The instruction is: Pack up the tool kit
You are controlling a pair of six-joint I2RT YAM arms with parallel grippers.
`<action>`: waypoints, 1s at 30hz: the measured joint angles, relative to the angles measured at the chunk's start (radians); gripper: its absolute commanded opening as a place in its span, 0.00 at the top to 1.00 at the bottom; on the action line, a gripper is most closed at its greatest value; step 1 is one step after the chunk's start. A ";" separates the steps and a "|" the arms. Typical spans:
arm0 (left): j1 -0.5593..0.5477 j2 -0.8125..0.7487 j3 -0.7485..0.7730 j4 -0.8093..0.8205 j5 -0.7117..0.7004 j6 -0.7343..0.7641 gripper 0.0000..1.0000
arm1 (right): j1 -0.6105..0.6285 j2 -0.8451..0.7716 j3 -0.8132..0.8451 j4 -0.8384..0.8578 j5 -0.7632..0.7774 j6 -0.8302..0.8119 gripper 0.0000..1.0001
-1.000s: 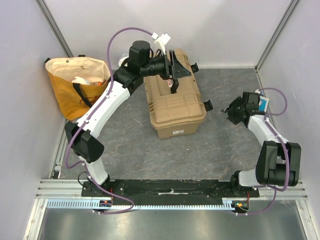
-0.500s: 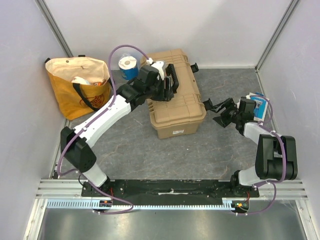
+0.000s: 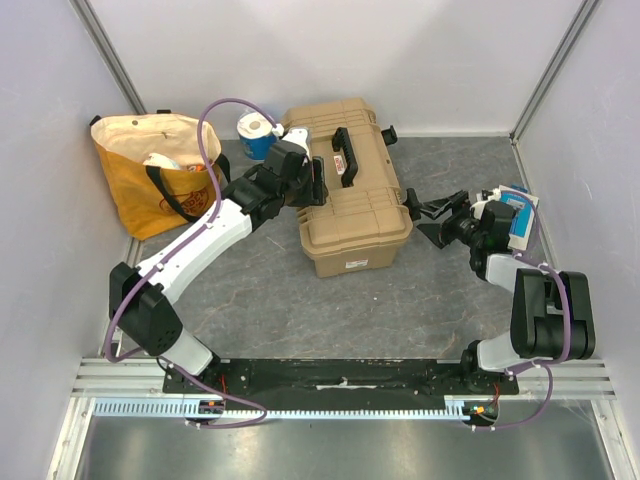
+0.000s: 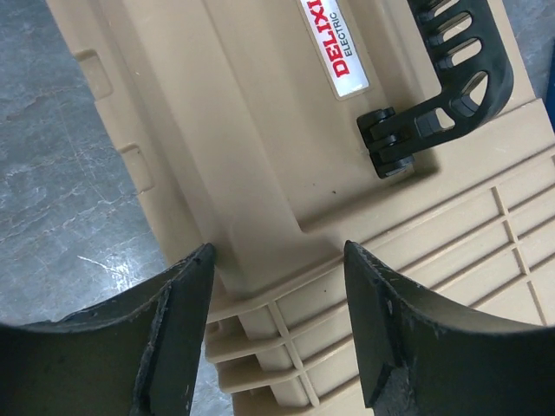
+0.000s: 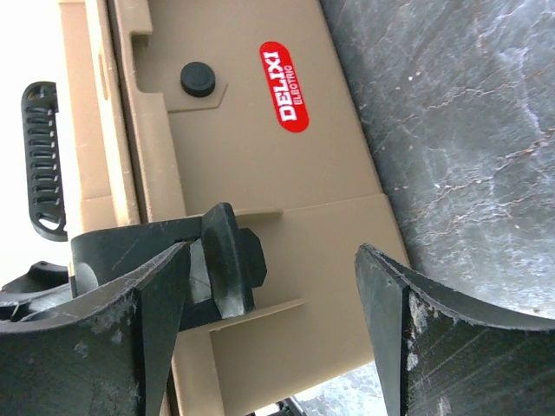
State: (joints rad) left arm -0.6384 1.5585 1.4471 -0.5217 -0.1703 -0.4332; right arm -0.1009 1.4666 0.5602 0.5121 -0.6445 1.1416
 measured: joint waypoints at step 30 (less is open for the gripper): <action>0.020 0.016 -0.001 0.022 0.025 -0.003 0.33 | 0.106 -0.067 0.142 -0.321 0.195 -0.246 0.18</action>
State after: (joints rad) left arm -0.6182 1.5749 1.4464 -0.4999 -0.1455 -0.4358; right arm 0.0048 1.3998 0.7025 0.1913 -0.4492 0.8951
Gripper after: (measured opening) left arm 0.672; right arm 0.842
